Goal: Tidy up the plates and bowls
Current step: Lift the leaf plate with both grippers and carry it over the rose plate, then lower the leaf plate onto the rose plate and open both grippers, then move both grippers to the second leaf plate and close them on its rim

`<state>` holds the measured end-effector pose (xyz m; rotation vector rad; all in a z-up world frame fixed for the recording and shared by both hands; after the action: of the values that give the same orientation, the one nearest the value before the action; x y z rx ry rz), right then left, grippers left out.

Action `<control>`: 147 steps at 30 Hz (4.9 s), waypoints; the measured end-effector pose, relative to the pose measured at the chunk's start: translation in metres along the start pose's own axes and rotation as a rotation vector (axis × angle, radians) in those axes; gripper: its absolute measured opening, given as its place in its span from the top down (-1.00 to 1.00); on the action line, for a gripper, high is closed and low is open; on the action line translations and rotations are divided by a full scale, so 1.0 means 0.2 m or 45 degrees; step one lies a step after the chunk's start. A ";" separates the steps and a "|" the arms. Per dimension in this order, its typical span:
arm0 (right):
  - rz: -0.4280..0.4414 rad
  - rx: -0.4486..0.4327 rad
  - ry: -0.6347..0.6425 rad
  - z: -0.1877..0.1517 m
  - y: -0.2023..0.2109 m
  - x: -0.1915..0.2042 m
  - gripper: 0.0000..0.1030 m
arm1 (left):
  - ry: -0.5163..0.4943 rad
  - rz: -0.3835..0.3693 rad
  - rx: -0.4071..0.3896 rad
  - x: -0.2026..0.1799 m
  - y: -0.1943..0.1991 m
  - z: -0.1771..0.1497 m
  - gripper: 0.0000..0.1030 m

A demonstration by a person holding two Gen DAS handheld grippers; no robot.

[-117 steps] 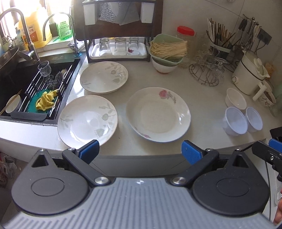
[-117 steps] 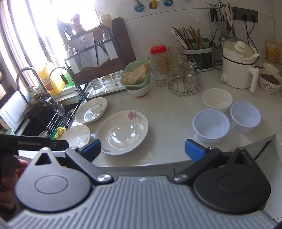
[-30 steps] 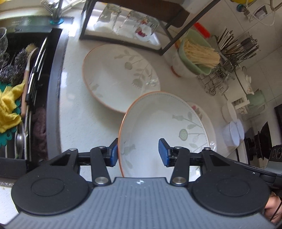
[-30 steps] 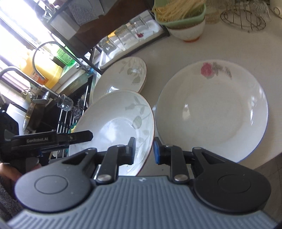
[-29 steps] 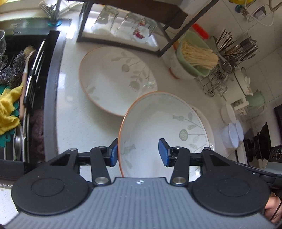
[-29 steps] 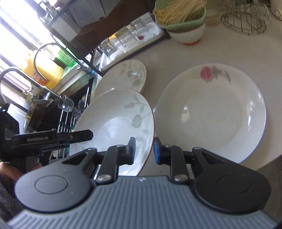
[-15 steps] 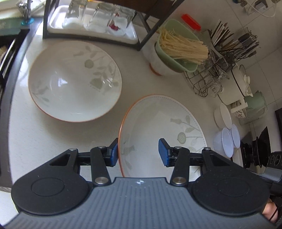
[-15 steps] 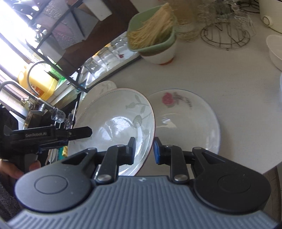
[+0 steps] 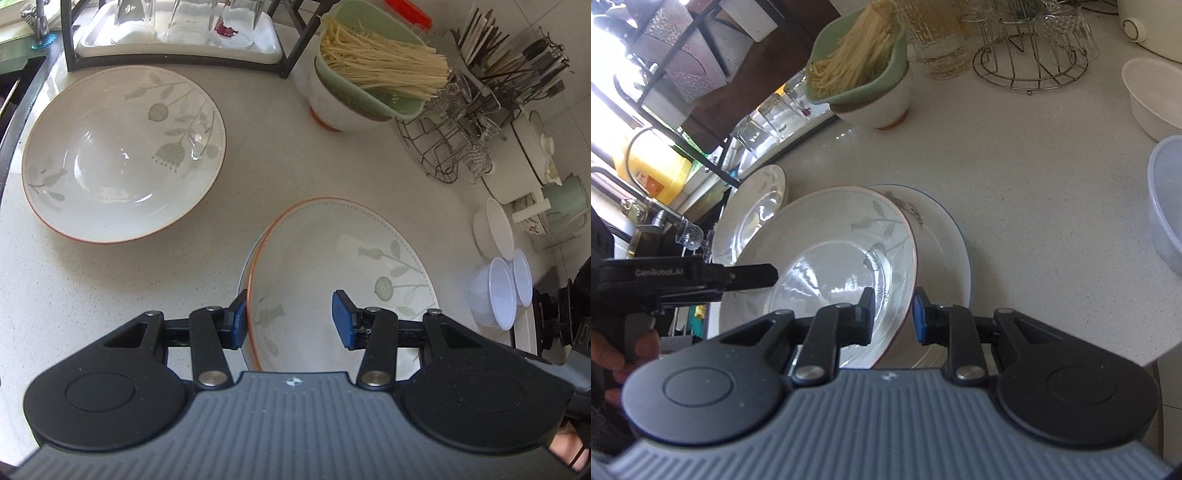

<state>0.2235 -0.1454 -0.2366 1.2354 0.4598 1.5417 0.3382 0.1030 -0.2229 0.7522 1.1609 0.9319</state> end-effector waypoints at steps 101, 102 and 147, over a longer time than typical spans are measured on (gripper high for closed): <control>-0.030 -0.378 0.435 -0.07 0.77 0.13 0.53 | -0.069 0.204 -0.407 -0.61 0.61 -0.41 -0.14; -0.023 -0.376 0.434 -0.07 0.77 0.13 0.53 | -0.065 0.211 -0.402 -0.61 0.61 -0.41 -0.14; -0.053 -0.226 0.392 0.20 0.12 0.69 -0.56 | 0.032 0.267 -0.334 0.37 0.69 0.13 -0.42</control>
<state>0.2596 -0.0443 -0.1377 0.8511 0.5304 1.7052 0.3442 0.2297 -0.1272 0.6571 0.9690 1.2450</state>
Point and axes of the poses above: each gripper's, at about its wrist camera, not at the fingertips, and y roughly against the way its jaws point, x to its left, z to its top, the point moved 4 cm from there along -y, roughly the way its jaws point, and after that the axes turned 5 degrees about x, right-handed, at the moved point
